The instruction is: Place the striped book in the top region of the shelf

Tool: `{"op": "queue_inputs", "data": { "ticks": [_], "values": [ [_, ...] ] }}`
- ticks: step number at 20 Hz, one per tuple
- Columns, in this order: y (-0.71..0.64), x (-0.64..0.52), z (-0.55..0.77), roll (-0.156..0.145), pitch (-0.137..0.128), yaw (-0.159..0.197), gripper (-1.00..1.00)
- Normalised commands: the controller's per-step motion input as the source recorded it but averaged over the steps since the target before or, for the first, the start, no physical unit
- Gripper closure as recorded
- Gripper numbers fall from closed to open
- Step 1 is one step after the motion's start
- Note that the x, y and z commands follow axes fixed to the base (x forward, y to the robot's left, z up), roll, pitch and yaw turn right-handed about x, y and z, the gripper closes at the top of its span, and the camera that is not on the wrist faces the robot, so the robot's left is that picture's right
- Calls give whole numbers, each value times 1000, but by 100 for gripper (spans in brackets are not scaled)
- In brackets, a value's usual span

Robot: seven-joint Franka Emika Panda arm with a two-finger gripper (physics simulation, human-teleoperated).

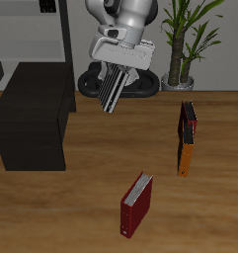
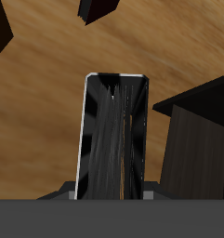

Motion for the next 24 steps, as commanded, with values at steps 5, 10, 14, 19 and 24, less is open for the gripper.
{"op": "queue_inputs", "data": {
  "ticks": [5,10,14,19,24],
  "values": [
    [-141,20,-184,-179,24,32,100],
    [-20,-27,-20,-90,-50,27,100],
    [42,112,-85,-125,-23,18,100],
    [41,63,-31,-91,7,4,100],
    [77,53,35,-84,-43,2,100]
  ]
}}
